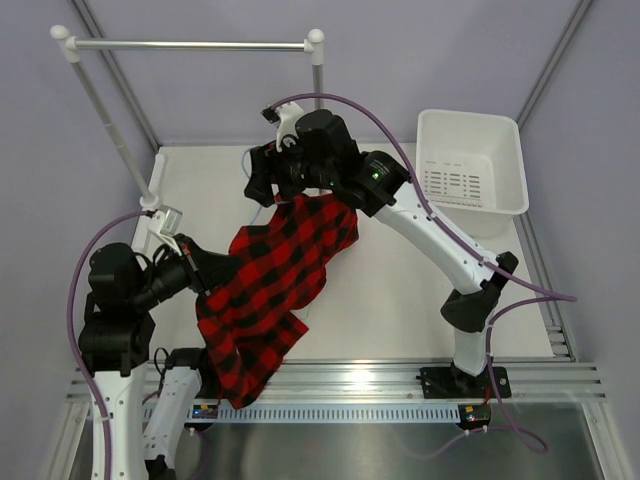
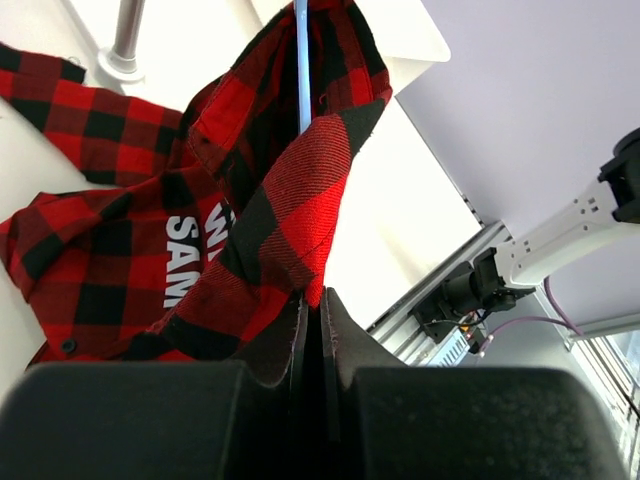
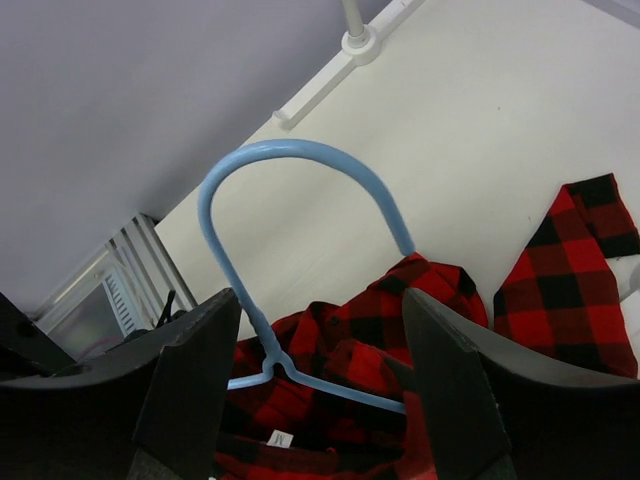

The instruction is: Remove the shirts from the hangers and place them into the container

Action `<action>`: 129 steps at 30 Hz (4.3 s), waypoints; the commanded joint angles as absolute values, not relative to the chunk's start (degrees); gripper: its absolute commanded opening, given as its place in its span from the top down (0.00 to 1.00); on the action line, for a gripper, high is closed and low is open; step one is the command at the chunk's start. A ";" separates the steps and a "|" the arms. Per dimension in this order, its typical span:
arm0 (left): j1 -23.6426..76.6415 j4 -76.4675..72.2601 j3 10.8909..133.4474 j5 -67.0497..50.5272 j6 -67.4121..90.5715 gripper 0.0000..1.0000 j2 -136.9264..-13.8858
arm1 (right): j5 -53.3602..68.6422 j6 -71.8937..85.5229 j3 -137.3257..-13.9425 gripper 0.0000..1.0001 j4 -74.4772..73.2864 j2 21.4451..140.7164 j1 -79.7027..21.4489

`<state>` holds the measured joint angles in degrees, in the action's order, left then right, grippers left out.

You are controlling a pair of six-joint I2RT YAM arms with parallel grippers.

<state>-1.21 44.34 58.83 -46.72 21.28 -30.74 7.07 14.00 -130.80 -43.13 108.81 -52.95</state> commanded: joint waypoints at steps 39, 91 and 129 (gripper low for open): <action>-1.05 35.51 56.69 -50.97 22.32 1.00 -33.13 | 4.31 12.39 -127.97 1.00 -43.15 104.50 -55.98; -1.05 42.19 54.49 -40.18 17.58 1.00 -26.02 | -35.51 14.06 -121.50 1.00 -50.98 91.24 -45.37; -1.05 30.67 47.79 -49.48 20.74 1.00 -32.86 | 2.60 32.00 -112.23 1.00 -36.39 79.71 -26.89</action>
